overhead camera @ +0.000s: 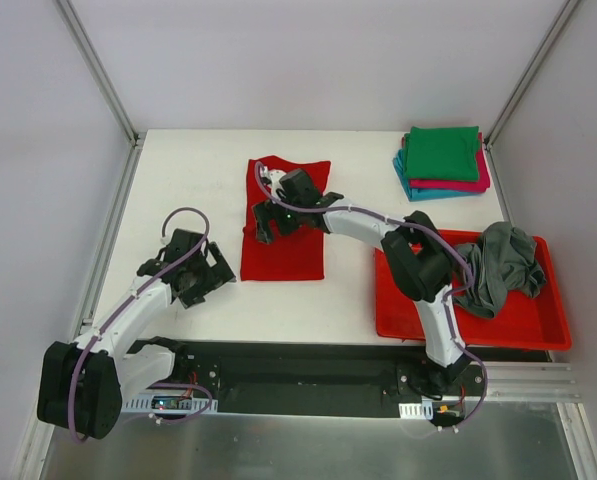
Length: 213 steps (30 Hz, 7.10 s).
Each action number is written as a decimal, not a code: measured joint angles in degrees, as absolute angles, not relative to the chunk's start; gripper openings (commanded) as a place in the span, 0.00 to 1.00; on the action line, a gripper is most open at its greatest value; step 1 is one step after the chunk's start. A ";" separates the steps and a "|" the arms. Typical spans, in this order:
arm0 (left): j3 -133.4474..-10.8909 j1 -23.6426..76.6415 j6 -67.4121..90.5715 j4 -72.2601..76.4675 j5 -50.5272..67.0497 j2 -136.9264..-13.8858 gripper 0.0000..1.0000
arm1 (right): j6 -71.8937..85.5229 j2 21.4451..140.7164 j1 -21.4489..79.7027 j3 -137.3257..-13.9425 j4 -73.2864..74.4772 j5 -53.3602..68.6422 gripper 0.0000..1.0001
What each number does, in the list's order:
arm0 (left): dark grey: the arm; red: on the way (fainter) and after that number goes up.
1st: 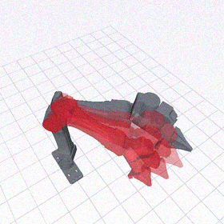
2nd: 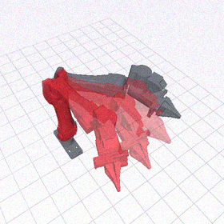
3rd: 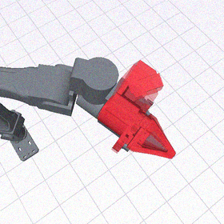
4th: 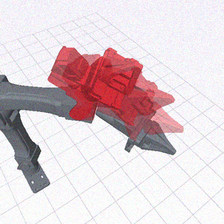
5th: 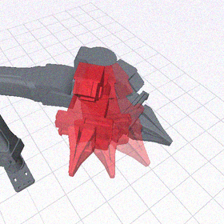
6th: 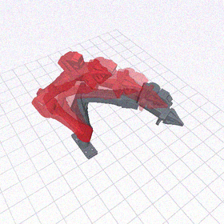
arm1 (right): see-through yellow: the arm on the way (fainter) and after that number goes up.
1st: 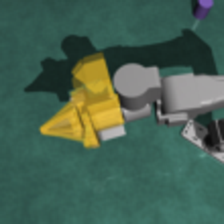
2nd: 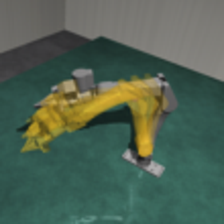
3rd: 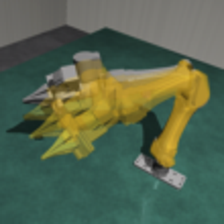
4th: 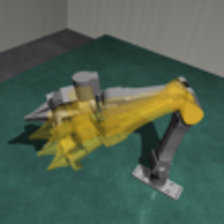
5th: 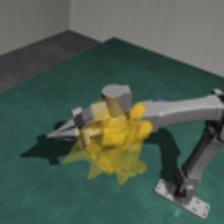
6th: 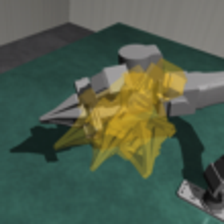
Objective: Fold and stack the t-shirts
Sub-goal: Fold the folded rectangular tshirt in 1/3 of the way, then grab one side of the 2/3 rectangular tshirt with both arms, then fold the long partially folded tshirt into a neat square
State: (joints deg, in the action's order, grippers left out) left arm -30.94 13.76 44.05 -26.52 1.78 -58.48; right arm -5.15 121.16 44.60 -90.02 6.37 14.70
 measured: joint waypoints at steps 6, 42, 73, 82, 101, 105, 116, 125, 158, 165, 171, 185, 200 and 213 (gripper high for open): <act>-31.46 13.39 43.90 -26.61 0.32 -59.11 0.99 | -6.31 125.43 41.76 -96.47 9.69 13.82 0.96; -30.06 12.64 42.61 -26.39 0.19 -56.42 0.99 | -9.47 126.13 46.09 -96.82 13.98 13.43 0.96; -30.04 12.25 43.22 -22.59 7.66 -58.26 0.78 | -17.47 89.71 43.64 -56.05 3.51 7.90 0.99; -34.74 12.25 44.58 -16.82 15.09 -74.22 0.63 | -25.82 90.52 46.94 -52.75 6.26 9.78 0.86; -41.32 12.27 47.09 -10.55 19.51 -88.51 0.00 | -33.58 98.48 53.12 -57.06 10.24 -3.81 0.64; -41.32 12.27 47.11 -10.52 19.49 -88.51 0.00 | -34.83 98.80 56.01 -57.12 10.11 -8.40 0.60; -41.34 12.27 47.09 -10.52 19.46 -88.49 0.00 | -36.97 102.02 57.08 -59.81 9.54 -11.53 0.31; -41.25 12.25 47.05 -12.78 17.69 -84.86 0.00 | -34.37 101.84 59.44 -60.16 12.91 -11.31 0.04; -45.19 11.92 51.59 -49.08 -0.51 -33.54 0.00 | 16.05 83.94 74.22 -50.89 -14.48 30.15 0.01; -45.04 12.93 51.77 -40.38 7.25 -39.48 0.00 | 19.35 74.59 69.65 -41.69 -14.57 27.22 0.01; -45.30 20.18 52.38 -32.97 6.90 -44.93 0.00 | 20.23 65.60 65.34 -37.69 -9.89 25.93 0.01; -53.98 31.53 53.15 -25.15 1.34 -66.24 0.00 | 19.94 50.15 55.70 -30.74 2.39 19.25 0.01; -60.93 31.97 51.31 -20.84 -0.47 -83.70 0.00 | 15.75 56.14 46.37 -30.15 4.40 15.16 0.01; -64.51 31.94 48.40 -19.64 1.34 -94.30 0.58 | 15.88 62.39 44.21 -30.15 4.99 12.86 0.31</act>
